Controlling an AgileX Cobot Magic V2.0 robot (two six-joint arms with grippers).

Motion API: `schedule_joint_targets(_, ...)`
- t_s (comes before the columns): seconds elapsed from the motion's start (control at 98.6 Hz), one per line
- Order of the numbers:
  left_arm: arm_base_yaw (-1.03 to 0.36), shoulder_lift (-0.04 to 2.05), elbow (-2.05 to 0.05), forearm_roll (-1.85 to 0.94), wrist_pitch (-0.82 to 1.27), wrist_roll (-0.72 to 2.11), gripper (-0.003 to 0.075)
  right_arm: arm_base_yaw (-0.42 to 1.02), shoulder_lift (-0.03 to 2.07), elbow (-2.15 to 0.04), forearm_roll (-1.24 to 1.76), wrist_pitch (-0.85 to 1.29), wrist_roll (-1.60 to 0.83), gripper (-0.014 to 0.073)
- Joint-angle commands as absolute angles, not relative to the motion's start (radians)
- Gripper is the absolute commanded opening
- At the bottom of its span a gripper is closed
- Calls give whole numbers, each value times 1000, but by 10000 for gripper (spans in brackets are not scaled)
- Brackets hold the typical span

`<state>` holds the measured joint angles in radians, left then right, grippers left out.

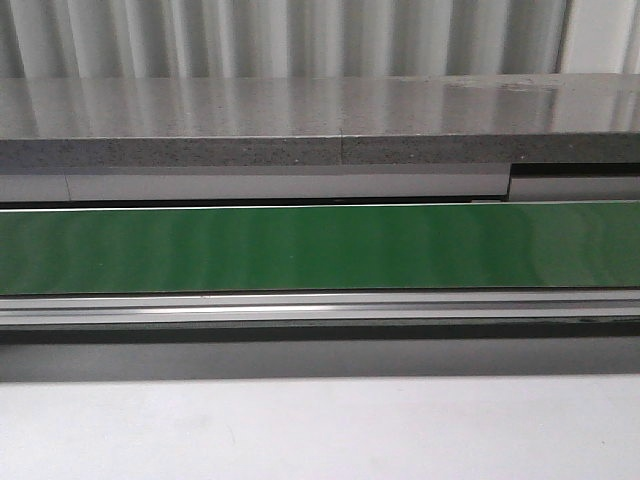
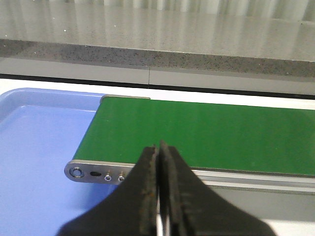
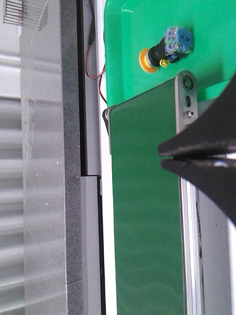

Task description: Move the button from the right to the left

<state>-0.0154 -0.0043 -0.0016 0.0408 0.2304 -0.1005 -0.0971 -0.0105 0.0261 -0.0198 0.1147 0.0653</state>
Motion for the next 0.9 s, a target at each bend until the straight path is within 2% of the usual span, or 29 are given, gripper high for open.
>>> schedule_joint_targets(0.0, -16, -41, 23, 41, 157, -110, -20, -104, -17, -13, -32, 52, 62, -67)
schedule_joint_targets(0.193, -16, -41, 23, 41, 157, -110, -20, -104, 71, -146, -32, 138, 62, -67)
schedule_joint_targets(0.456, -16, -41, 23, 41, 157, -110, -20, -104, 320, -385, -32, 350, 62, -67)
schedule_joint_targets(0.689, -16, -41, 23, 41, 157, -110, -20, -104, 472, -437, -31, 333, 61, -67)
schedule_joint_targets(0.892, -16, -41, 23, 41, 157, -110, -20, -104, 590, -519, -43, 414, 61, -67)
